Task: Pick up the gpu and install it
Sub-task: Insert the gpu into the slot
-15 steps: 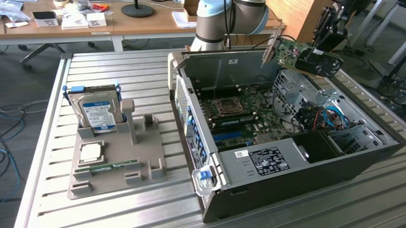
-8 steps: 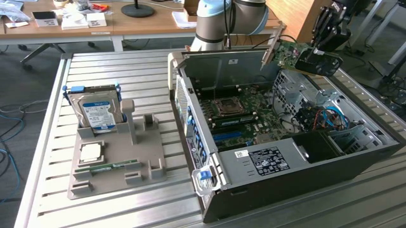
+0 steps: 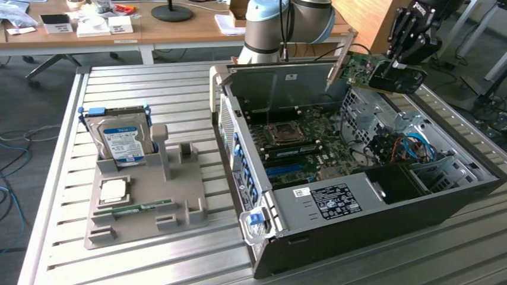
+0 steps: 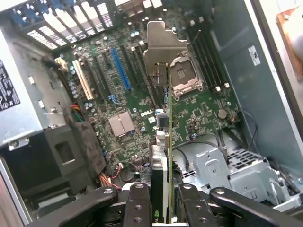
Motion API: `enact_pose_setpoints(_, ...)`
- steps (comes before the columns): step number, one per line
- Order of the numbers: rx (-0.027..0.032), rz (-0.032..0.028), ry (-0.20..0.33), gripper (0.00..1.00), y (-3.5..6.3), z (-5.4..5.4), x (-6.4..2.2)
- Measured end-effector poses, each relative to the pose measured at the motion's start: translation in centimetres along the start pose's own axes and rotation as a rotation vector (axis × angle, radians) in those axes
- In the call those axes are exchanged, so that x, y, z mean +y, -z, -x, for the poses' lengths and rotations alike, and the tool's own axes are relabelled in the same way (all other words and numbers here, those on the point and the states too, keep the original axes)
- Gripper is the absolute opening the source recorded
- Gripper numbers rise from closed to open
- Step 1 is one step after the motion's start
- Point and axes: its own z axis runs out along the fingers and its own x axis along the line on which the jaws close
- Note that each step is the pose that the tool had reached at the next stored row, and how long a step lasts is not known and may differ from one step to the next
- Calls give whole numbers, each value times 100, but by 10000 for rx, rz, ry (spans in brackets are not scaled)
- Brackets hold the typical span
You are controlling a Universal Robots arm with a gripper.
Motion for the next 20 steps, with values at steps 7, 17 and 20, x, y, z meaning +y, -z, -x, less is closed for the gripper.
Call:
enact_pose_setpoints(7, 41, 19, 869, 27, 0, 1, 0)
enact_pose_setpoints(17, 99, 45, 2086, 27, 0, 2, 1)
enact_pose_setpoints(20, 116, 54, 2453, 27, 0, 2, 0)
